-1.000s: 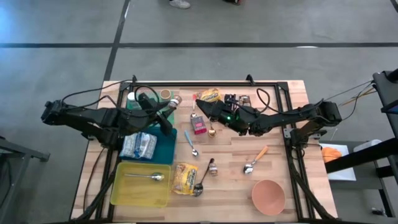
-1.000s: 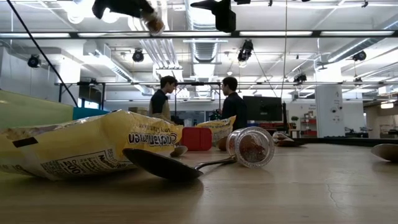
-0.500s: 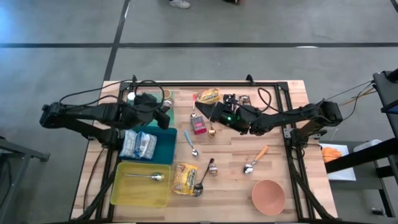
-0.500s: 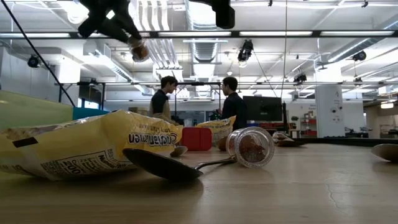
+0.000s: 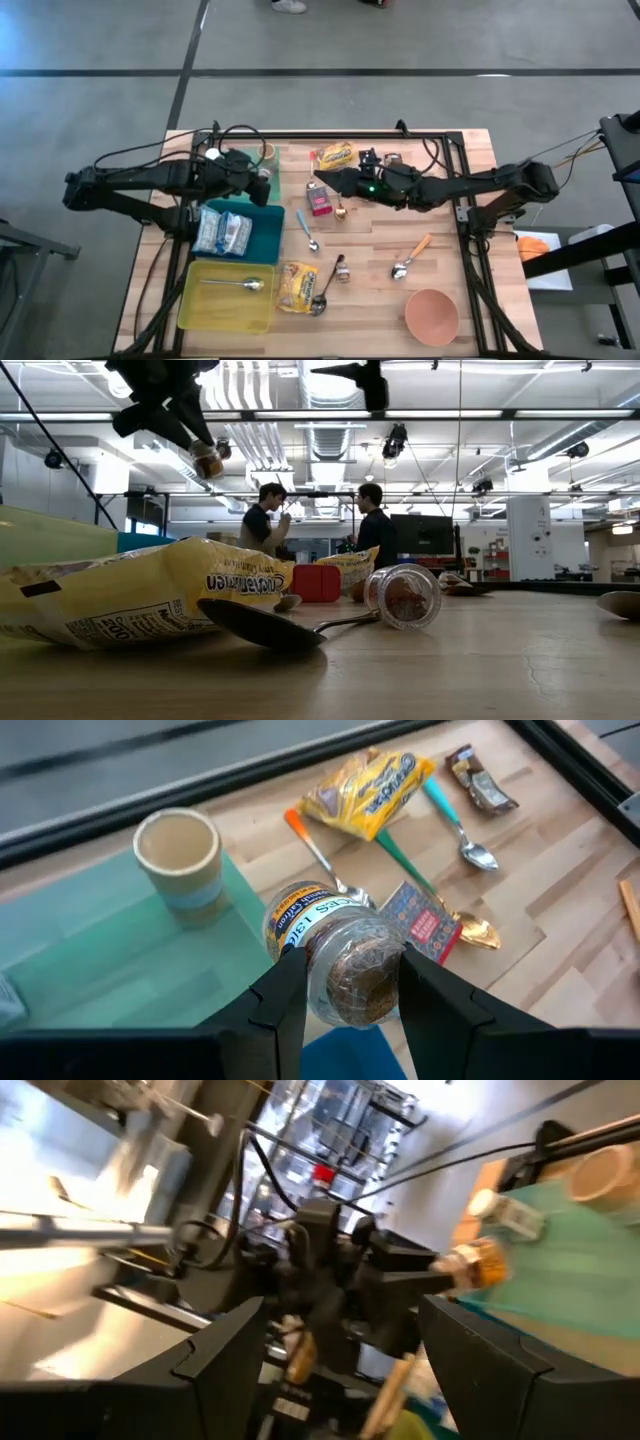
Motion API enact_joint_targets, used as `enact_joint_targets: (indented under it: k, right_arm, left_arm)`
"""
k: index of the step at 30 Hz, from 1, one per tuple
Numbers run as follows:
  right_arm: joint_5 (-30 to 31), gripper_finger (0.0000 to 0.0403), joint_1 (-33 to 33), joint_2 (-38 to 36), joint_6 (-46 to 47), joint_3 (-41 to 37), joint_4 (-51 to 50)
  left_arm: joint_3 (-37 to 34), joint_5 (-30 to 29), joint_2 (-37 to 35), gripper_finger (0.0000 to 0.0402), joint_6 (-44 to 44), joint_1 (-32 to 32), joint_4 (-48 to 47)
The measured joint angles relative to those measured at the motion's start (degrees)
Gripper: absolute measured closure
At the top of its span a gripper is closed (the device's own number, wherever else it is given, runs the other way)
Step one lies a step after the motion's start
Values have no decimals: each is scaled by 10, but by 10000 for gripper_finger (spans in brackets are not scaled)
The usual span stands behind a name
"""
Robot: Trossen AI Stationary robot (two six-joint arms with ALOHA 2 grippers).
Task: Pick & Place Food Item
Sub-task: Put the right brown seasoning bottle into the light blue bin
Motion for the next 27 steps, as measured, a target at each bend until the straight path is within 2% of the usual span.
enact_joint_targets:
  k: [12, 19, 27]
  right_arm:
    - [2, 145, -30, -169, -111, 0, -360]
    - [7, 145, -39, -258, -179, 0, -450]
    - [23, 145, -39, -306, -230, -8, -499]
  left_arm:
    - [-3, 89, 14, 269, -26, 80, -17]
    - [-4, 163, 42, 269, -26, 133, -26]
    - [-4, 244, 75, 269, -24, 175, -49]
